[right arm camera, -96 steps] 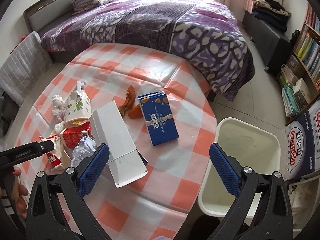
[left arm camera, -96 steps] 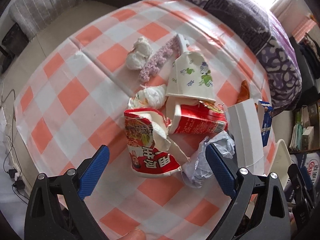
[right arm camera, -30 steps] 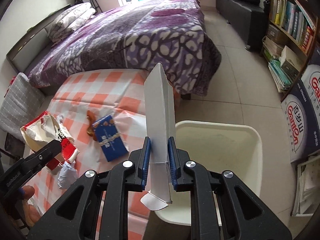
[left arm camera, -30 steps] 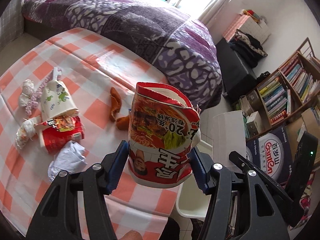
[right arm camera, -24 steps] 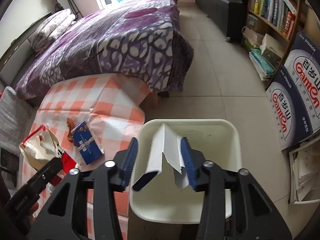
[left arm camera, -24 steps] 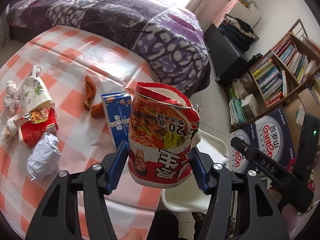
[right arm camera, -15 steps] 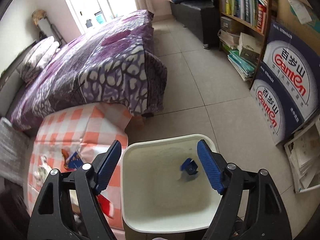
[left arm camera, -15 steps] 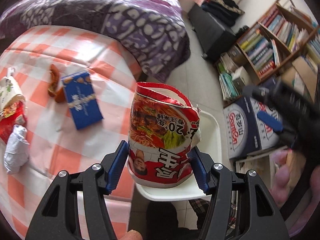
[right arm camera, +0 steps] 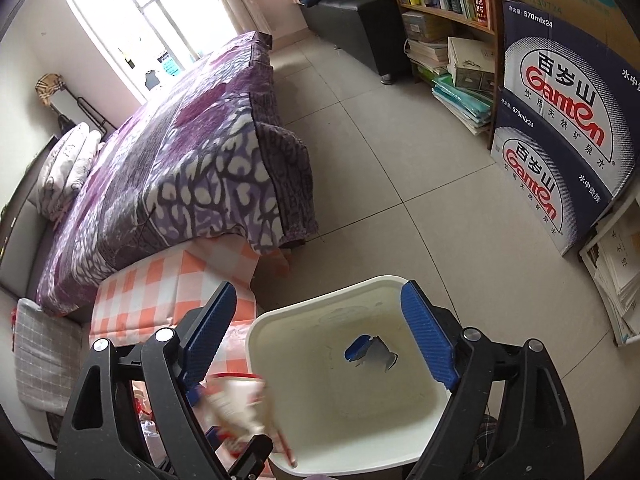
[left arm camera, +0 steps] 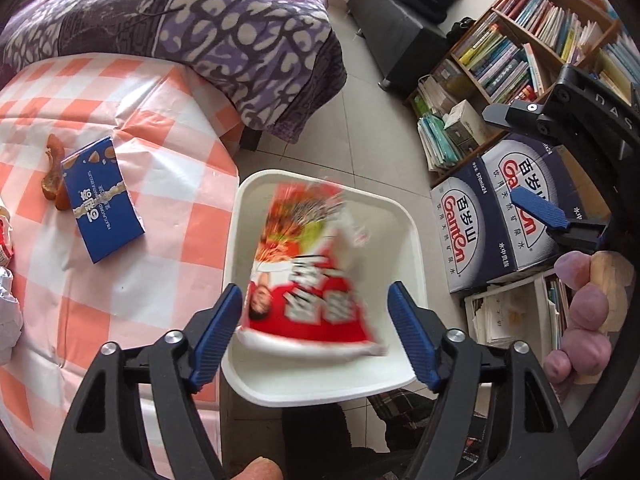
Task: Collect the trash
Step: 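Release the red noodle cup into the white bin with the left tool, then grasp the blue biscuit box with the right tool while the left tool grasps the grey bag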
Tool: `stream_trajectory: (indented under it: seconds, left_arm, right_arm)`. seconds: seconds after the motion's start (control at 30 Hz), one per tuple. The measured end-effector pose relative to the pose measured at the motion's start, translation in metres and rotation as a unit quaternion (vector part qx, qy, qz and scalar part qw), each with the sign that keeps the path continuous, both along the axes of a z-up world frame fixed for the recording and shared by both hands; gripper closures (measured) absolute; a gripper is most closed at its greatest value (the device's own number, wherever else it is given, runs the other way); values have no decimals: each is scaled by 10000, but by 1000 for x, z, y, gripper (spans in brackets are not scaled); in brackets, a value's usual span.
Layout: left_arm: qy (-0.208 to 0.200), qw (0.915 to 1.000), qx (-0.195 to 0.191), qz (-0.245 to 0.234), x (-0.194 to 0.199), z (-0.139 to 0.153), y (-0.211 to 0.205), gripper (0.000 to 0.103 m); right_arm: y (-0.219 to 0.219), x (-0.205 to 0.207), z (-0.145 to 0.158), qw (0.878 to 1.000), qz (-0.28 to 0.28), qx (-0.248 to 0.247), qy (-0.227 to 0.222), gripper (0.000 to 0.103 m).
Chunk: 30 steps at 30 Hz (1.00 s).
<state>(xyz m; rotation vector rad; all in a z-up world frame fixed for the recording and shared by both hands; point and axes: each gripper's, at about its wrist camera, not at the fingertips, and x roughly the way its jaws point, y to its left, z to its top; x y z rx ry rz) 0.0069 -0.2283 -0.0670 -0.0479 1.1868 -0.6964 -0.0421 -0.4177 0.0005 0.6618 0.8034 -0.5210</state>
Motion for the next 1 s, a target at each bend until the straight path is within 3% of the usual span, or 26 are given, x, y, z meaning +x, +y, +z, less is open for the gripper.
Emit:
stream_trajectory:
  seconds: [0.3, 0.57, 0.8, 1.0]
  left_arm:
    - [-154, 9999, 39, -44, 3, 9, 15, 24]
    - [-484, 9960, 686, 296, 17, 3, 57, 24]
    - [-625, 9805, 1650, 868, 39, -10, 111, 24]
    - [-576, 9677, 2074, 1314, 52, -19, 163, 24]
  right_arm:
    - [22, 15, -2, 9996, 215, -143, 90, 19]
    - [57, 36, -8, 9973, 609, -321, 266, 15]
    - [108, 64, -25, 9891, 1220, -548, 620, 12]
    - [154, 93, -50, 9759, 1727, -856, 1026, 11]
